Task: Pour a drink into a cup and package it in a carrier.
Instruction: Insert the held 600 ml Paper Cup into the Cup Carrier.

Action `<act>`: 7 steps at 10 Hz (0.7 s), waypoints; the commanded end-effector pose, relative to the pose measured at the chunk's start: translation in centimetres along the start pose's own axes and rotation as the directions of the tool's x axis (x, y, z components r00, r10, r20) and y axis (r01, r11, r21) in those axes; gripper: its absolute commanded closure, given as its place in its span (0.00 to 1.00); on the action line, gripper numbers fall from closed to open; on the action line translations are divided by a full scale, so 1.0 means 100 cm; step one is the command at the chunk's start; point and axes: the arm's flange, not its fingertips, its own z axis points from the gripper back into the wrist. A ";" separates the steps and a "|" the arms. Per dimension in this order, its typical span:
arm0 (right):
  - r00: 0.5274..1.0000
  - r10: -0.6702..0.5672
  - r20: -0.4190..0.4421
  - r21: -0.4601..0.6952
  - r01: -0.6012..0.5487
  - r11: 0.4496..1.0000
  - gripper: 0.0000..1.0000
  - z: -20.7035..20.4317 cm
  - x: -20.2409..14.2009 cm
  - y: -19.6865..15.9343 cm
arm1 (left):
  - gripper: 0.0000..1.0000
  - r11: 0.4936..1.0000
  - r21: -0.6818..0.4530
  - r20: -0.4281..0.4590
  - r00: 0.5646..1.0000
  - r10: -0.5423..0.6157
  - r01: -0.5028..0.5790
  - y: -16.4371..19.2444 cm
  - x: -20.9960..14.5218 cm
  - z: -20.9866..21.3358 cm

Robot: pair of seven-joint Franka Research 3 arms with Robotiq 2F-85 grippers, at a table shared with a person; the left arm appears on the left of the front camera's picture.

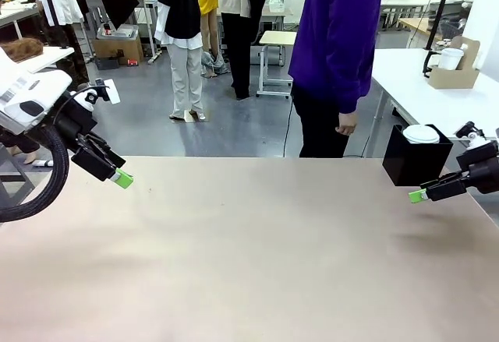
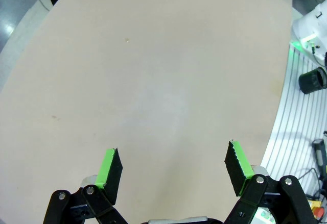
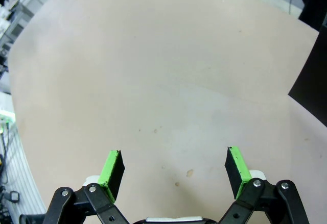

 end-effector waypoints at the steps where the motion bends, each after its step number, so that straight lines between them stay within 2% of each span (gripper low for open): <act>1: 1.000 -0.001 0.003 0.009 0.001 1.000 0.00 0.001 0.000 -0.001 | 0.00 1.000 -0.007 0.011 1.000 -0.005 0.005 0.000 0.000 0.000; 7: 1.000 -0.001 0.003 0.009 0.001 1.000 0.00 0.001 0.000 -0.001 | 0.00 1.000 -0.007 0.011 1.000 -0.005 0.005 0.000 0.000 0.000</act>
